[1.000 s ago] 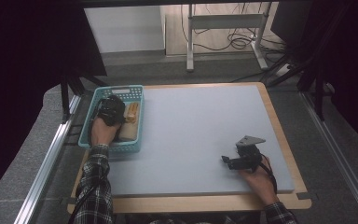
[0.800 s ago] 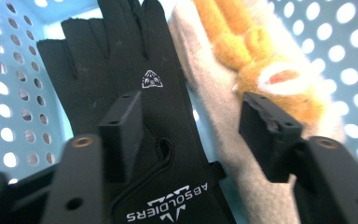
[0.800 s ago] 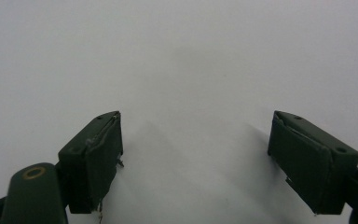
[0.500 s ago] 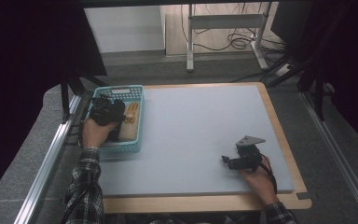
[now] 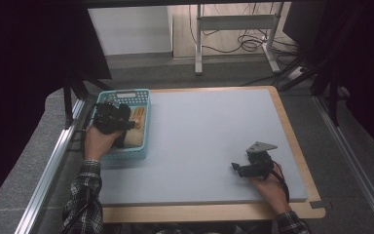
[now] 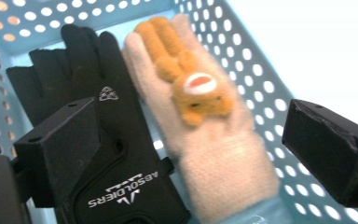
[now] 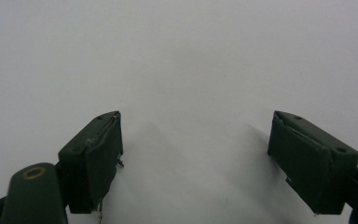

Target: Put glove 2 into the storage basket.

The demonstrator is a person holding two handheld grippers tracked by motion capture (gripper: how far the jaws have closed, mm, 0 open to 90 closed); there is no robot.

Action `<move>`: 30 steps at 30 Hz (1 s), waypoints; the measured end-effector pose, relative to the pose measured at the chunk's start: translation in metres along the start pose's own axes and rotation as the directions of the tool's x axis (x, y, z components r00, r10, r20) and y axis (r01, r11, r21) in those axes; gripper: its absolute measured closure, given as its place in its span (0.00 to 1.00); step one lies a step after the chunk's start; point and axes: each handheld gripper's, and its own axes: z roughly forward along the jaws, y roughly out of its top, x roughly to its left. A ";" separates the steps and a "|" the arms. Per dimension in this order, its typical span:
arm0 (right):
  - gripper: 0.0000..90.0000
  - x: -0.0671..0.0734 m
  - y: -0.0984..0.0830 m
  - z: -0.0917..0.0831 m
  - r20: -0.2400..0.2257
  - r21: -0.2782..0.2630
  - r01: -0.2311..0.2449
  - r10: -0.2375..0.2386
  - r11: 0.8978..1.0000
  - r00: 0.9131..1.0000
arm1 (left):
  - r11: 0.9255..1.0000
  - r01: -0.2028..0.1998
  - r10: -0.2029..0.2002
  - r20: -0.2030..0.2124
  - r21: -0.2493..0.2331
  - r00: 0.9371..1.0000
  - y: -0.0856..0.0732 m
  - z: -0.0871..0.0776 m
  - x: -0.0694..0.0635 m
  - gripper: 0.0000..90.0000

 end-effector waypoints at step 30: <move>0.20 0.000 0.000 0.000 0.000 0.000 0.000 0.000 1.000 1.000 | 0.987 -0.142 0.147 0.069 -0.074 0.987 -0.009 -0.015 -0.047 0.00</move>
